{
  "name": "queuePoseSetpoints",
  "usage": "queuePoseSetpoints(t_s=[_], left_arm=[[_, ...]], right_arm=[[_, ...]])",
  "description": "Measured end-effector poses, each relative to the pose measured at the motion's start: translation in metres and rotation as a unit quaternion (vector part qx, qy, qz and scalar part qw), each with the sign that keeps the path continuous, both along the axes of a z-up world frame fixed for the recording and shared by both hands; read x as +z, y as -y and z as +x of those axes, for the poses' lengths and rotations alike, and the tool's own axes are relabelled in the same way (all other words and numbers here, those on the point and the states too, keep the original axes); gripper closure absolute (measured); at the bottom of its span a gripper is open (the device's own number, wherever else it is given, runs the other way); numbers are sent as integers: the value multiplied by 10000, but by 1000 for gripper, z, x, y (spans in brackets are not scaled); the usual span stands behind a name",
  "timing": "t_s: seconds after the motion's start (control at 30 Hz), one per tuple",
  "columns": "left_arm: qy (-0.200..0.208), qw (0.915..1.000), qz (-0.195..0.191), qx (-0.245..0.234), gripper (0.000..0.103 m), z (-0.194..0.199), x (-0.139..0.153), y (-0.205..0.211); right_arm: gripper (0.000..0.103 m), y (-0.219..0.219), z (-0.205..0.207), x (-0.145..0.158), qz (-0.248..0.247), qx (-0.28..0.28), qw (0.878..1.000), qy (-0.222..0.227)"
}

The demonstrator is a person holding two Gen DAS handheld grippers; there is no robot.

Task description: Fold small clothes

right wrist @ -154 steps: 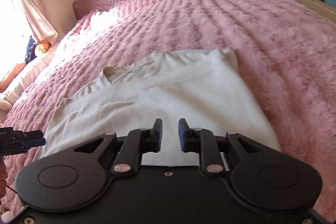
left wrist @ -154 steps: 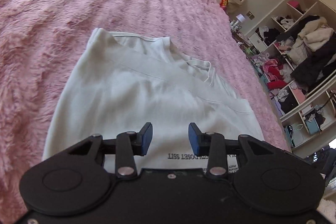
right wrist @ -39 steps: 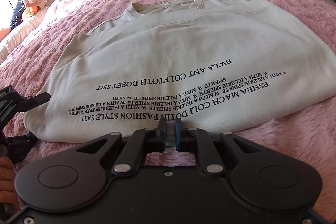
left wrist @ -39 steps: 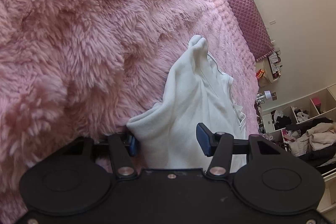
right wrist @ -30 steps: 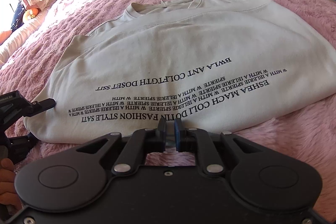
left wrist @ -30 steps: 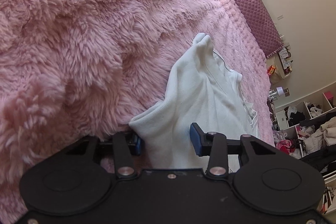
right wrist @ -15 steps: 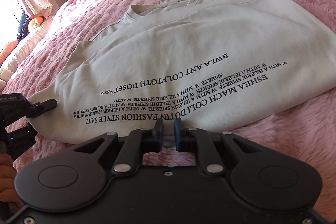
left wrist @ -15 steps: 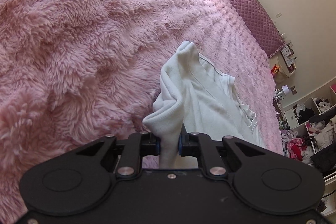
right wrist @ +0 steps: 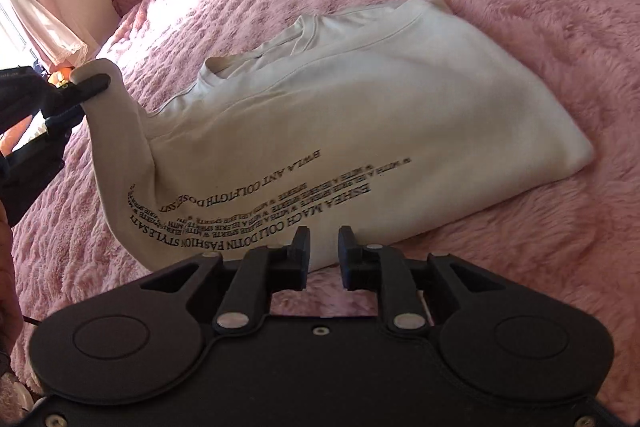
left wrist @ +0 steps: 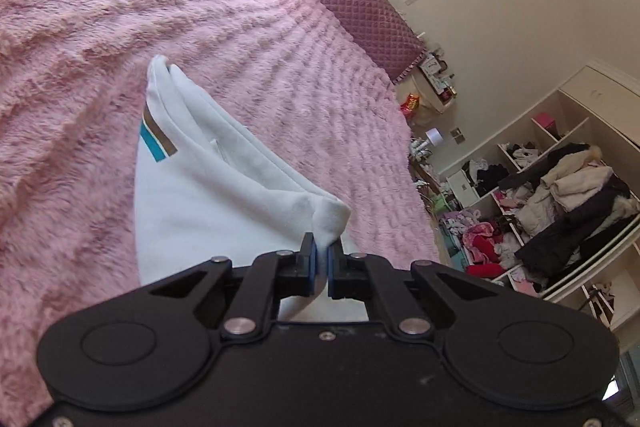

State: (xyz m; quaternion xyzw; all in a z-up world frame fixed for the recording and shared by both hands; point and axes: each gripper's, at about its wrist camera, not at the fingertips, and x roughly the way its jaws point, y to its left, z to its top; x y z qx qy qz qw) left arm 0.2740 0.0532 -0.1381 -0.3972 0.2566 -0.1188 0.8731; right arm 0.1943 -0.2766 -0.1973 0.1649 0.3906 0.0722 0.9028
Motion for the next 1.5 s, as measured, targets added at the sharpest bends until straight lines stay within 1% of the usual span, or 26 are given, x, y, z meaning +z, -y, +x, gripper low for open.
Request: queuePoseSetpoints(t_s=[0.1,0.13,0.2,0.27,0.33,0.37,0.4,0.43,0.47,0.53,0.63,0.7,0.77,0.87,0.9,0.93,1.07,1.13,1.17,1.23,1.3,1.33,1.37,1.43,1.47,1.5], left_arm=[[308,9964,-324,-725,102,19,7,56],[322,9939,-424,-964,102,24,5,75],[209,9883,-390,-1462,102,37,-6,123],[-132,9811,-354,-1897,99,51,-34,160],[-778,9688,-290,-2333,79,68,-69,189],[-1087,9607,-306,-2537,80,73,-83,198],[-1209,9555,-305,-2675,80,73,-89,203],[-1206,9545,-291,-2711,80,70,-88,201],[-1069,9553,-344,-2734,78,64,-83,191],[-749,9608,-430,-2634,61,50,-68,167],[-406,9779,-141,-2048,58,32,-47,114],[-466,9850,34,-1661,56,29,-46,82],[-822,9885,-10,-1269,56,30,-59,48],[-1217,9872,-112,-1021,57,32,-81,27],[-1308,9864,-55,-994,57,33,-86,27],[-1387,9853,-38,-998,57,32,-90,27],[-1484,9826,-140,-1111,56,26,-99,29],[-1497,9813,-119,-1201,56,26,-102,30],[-1519,9801,-99,-1275,56,28,-105,32],[-1666,9766,1,-1356,55,34,-111,37],[-1741,9744,-9,-1421,55,39,-116,37],[-1751,9737,-42,-1457,55,42,-116,36],[-1750,9732,-67,-1492,55,48,-114,37],[-1652,9747,-57,-1505,55,57,-108,32],[-1580,9761,-20,-1489,54,63,-105,29],[-1497,9779,14,-1462,54,71,-102,26]], right_arm=[[85,43,-4,8,-30,-453,9990,50],[85,55,-6,10,-33,-581,9983,61],[84,77,-9,13,-58,-824,9966,78],[83,95,-12,13,-154,-1094,9938,97],[78,107,-14,11,-276,-1289,9912,64],[78,112,-14,9,-299,-1367,9902,32],[77,115,-14,7,-273,-1391,9899,-8],[77,118,-13,6,-227,-1387,9901,-25],[77,120,-13,6,-152,-1359,9906,11],[76,121,-10,7,27,-1254,9919,177],[71,119,5,5,457,-1100,9921,400],[67,119,20,1,800,-1103,9895,485],[65,119,39,-5,1101,-1099,9867,478],[63,116,65,-15,1347,-1282,9823,235],[68,115,69,-15,1401,-1318,9811,223],[99,113,70,-12,1417,-1326,9807,246],[101,116,40,19,1538,-1347,9763,715],[101,118,22,24,1396,-1466,9760,797],[101,120,14,19,1239,-1581,9770,721],[101,128,13,-4,1202,-1666,9777,438],[101,138,14,-30,1392,-1862,9726,100],[101,141,13,-34,1492,-1881,9707,77],[100,141,12,-33,1506,-1822,9716,101],[80,141,14,-22,1391,-1691,9756,136],[76,142,15,-11,1283,-1663,9774,250],[64,142,19,3,1166,-1592,9789,530]])
